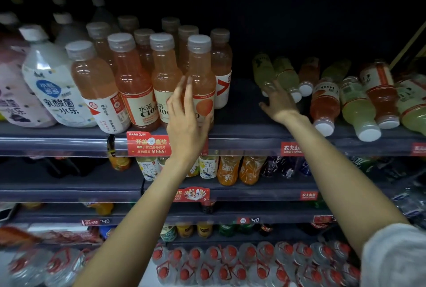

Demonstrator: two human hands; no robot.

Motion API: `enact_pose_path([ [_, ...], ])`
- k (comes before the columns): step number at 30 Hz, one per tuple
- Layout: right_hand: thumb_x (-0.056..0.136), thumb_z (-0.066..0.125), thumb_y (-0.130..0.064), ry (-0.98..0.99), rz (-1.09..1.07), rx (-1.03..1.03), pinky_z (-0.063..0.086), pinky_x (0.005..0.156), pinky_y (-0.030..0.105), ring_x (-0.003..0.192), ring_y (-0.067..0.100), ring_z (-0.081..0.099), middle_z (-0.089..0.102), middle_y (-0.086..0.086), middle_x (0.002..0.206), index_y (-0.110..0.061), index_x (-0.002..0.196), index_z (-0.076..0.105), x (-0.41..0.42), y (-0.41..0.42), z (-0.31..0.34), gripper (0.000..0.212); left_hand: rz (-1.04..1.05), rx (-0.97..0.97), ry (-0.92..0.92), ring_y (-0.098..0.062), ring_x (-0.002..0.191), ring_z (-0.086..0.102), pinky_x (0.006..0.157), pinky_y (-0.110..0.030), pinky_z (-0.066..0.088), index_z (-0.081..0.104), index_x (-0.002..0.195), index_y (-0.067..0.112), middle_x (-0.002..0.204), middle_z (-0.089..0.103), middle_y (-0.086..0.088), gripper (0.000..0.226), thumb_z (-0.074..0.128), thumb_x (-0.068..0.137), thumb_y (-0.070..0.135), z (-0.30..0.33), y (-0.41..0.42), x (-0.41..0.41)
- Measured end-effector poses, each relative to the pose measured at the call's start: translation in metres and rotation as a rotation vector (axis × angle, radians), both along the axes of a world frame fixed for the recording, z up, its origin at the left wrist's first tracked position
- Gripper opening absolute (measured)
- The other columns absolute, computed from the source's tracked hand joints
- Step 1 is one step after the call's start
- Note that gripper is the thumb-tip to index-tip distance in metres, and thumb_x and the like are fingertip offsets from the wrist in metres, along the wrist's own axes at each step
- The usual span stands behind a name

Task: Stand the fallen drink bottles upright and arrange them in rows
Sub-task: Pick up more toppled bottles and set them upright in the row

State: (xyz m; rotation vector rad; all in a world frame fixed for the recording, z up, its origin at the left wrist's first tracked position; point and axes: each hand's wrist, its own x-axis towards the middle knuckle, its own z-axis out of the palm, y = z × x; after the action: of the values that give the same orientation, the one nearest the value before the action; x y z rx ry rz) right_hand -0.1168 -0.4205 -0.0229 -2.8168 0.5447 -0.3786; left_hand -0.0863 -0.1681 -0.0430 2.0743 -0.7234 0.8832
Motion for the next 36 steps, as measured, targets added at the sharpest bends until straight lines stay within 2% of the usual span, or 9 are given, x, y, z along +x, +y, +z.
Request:
enact_pose_path([
  [4, 0.088, 0.064, -0.014, -0.061, -0.006, 0.003, 0.037, 0.097, 0.029, 0.123, 0.033, 0.045, 0.028, 0.009, 0.150, -0.008, 0.130, 0.053, -0.002, 0.004, 0.004, 0.044, -0.042, -0.064, 0.007, -0.025, 0.135, 0.028, 0.108, -0.012, 0.022, 0.031, 0.146, 0.004, 0.149, 0.032, -0.017, 0.070, 0.067, 0.086, 0.013, 0.001, 0.005, -0.005],
  [8, 0.083, 0.070, -0.024, -0.106, 0.026, 0.010, 0.045, 0.088, 0.035, 0.112, 0.035, 0.052, 0.033, 0.008, 0.143, -0.016, 0.120, 0.059, -0.034, 0.021, 0.005, 0.039, -0.215, -0.190, -0.133, -0.025, 0.125, 0.039, 0.107, -0.020, 0.026, 0.052, 0.124, 0.007, 0.135, 0.045, -0.015, 0.046, 0.060, 0.080, -0.005, 0.007, 0.000, -0.033],
  [13, 0.074, 0.074, -0.044, -0.212, -0.022, 0.023, 0.050, 0.075, 0.041, 0.095, 0.030, 0.059, 0.050, 0.006, 0.116, -0.024, 0.116, 0.054, -0.086, 0.040, 0.000, 0.051, -0.764, 0.219, 0.165, -0.016, 0.135, 0.033, 0.109, -0.018, 0.028, 0.044, 0.137, 0.012, 0.145, 0.039, -0.005, 0.065, 0.056, 0.076, -0.005, 0.020, -0.037, -0.037],
  [18, 0.077, 0.074, -0.018, -0.410, 0.050, 0.224, 0.054, 0.072, 0.040, 0.077, 0.010, 0.059, 0.057, -0.003, 0.090, -0.021, 0.094, 0.065, -0.104, 0.038, 0.005, 0.020, -0.716, 0.456, 0.206, -0.026, 0.139, 0.028, 0.115, -0.034, 0.024, 0.035, 0.145, 0.015, 0.149, 0.037, -0.008, 0.079, 0.059, 0.073, -0.008, 0.025, -0.087, 0.005],
  [21, 0.084, 0.064, -0.008, -0.406, 0.087, 0.176, 0.052, 0.077, 0.034, 0.087, 0.013, 0.060, 0.055, -0.001, 0.101, -0.020, 0.108, 0.064, -0.110, 0.033, 0.013, 0.027, -0.755, 0.706, 0.109, -0.027, 0.142, 0.024, 0.116, -0.039, 0.023, 0.037, 0.145, 0.018, 0.153, 0.033, -0.004, 0.079, 0.058, 0.075, -0.010, 0.026, -0.106, 0.024],
  [24, 0.089, 0.054, -0.007, -0.323, 0.014, -0.009, 0.048, 0.076, 0.035, 0.100, 0.026, 0.057, 0.053, 0.005, 0.117, -0.021, 0.121, 0.059, -0.108, 0.018, 0.017, 0.035, -0.742, 0.777, -0.028, -0.029, 0.137, 0.032, 0.108, -0.040, 0.032, 0.049, 0.138, 0.020, 0.150, 0.037, -0.004, 0.061, 0.069, 0.082, 0.009, 0.030, -0.112, 0.026],
  [30, 0.083, 0.062, -0.002, -0.171, 0.043, 0.055, 0.049, 0.093, 0.044, 0.121, 0.031, 0.049, 0.038, 0.005, 0.141, -0.024, 0.139, 0.040, -0.086, -0.006, 0.019, 0.064, -0.654, 0.717, -0.264, -0.037, 0.120, 0.053, 0.090, -0.051, 0.051, 0.060, 0.127, 0.023, 0.136, 0.054, -0.011, 0.047, 0.068, 0.081, 0.029, 0.027, -0.109, 0.022],
  [33, 0.077, 0.074, -0.010, -0.164, 0.139, 0.061, 0.045, 0.099, 0.043, 0.128, 0.028, 0.043, 0.034, 0.005, 0.147, -0.026, 0.146, 0.028, -0.080, -0.007, 0.020, 0.084, -0.673, 0.474, -0.165, -0.031, 0.116, 0.055, 0.089, -0.044, 0.051, 0.055, 0.128, 0.022, 0.130, 0.056, -0.007, 0.049, 0.052, 0.083, 0.044, 0.035, -0.100, 0.018],
  [36, 0.073, 0.080, -0.027, -0.301, 0.211, 0.262, 0.039, 0.105, 0.038, 0.132, 0.022, 0.039, 0.039, 0.001, 0.146, -0.028, 0.145, 0.026, -0.072, 0.004, 0.021, 0.090, -0.628, 0.256, -0.021, -0.024, 0.112, 0.054, 0.090, -0.038, 0.047, 0.060, 0.125, 0.012, 0.121, 0.059, -0.005, 0.058, 0.055, 0.082, 0.051, 0.056, -0.096, 0.006],
])
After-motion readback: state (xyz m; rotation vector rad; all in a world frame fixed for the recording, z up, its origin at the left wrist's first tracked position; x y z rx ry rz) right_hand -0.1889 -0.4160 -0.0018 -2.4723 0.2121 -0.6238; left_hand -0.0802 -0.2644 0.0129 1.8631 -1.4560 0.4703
